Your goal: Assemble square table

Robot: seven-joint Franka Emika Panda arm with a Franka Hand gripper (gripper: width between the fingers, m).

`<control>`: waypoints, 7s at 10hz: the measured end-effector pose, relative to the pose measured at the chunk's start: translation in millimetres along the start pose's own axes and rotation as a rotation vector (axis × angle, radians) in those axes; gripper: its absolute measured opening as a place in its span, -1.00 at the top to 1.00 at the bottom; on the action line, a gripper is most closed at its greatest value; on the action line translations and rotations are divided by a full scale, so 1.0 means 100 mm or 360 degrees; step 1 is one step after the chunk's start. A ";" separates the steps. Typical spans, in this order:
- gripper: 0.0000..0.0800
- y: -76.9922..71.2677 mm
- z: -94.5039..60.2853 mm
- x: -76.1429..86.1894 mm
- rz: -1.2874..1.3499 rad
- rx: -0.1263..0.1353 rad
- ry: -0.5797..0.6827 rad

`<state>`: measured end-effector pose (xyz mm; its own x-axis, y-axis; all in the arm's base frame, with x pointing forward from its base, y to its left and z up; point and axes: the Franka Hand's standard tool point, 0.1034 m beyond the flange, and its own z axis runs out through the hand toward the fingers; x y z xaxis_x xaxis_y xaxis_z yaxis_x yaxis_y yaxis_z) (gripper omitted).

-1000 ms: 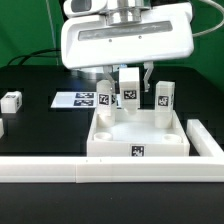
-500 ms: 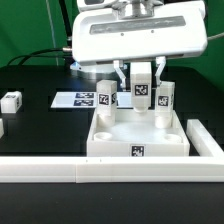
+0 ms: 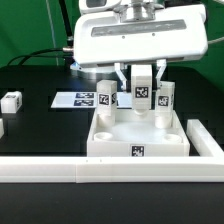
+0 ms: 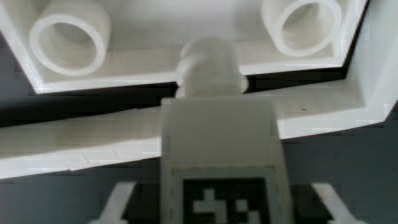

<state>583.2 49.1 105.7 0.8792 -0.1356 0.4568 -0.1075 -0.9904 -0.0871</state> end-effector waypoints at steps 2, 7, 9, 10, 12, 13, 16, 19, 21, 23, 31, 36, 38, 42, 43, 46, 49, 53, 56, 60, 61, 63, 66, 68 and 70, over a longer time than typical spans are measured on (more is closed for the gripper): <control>0.30 -0.10 0.01 0.02 -0.0014 0.0006 0.0049; 0.29 -0.22 0.09 0.02 -0.0050 0.0005 0.0135; 0.29 -0.21 0.09 0.03 -0.0051 0.0000 0.0153; 0.29 -0.21 0.11 0.02 -0.0053 -0.0008 0.0175; 0.29 -0.27 0.15 0.00 -0.0062 0.0001 0.0175; 0.30 -0.29 0.17 -0.01 -0.0064 0.0007 0.0166; 0.29 -0.36 0.22 -0.08 -0.0079 0.0015 0.0158; 0.29 -0.39 0.26 -0.13 -0.0082 0.0023 0.0120; 0.29 -0.38 0.28 -0.16 -0.0084 0.0021 0.0116; 0.29 -0.41 0.29 -0.16 -0.0088 0.0025 0.0120; 0.29 -0.42 0.39 -0.23 -0.0101 0.0020 0.0109; 0.29 -0.47 0.36 -0.31 -0.0116 0.0021 0.0112; 0.29 -0.48 0.37 -0.30 -0.0114 0.0025 0.0092; -0.53 -0.48 0.39 -0.34 -0.0114 0.0027 0.0069; -0.61 -0.47 0.39 -0.34 -0.0114 0.0027 0.0068; -0.62 -0.51 0.30 -0.30 -0.0103 0.0057 -0.0008; -0.62 -0.57 0.09 -0.17 -0.0094 0.0097 -0.0059; -0.62 -0.58 0.09 -0.18 -0.0094 0.0109 -0.0100; -0.62 -0.57 0.18 -0.32 -0.0077 0.0125 -0.0263; -0.62 -0.52 0.19 -0.30 -0.0102 0.0163 -0.0648; -0.62 -0.52 0.18 -0.31 -0.0103 0.0171 -0.0696; -0.62 -0.51 0.18 -0.31 -0.0102 0.0167 -0.0683; -0.34 -0.51 0.18 -0.31 -0.0102 0.0167 -0.0683; 0.12 -0.51 0.18 -0.31 -0.0101 0.0167 -0.0683; 0.27 -0.51 0.18 -0.31 -0.0101 0.0166 -0.0683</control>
Offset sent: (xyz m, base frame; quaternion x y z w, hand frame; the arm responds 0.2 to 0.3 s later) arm 0.0108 0.0220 -0.0006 0.0191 0.0741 0.0171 0.9969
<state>570.0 104.0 79.8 0.9979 -0.0291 0.0572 -0.0190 -0.9853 -0.1699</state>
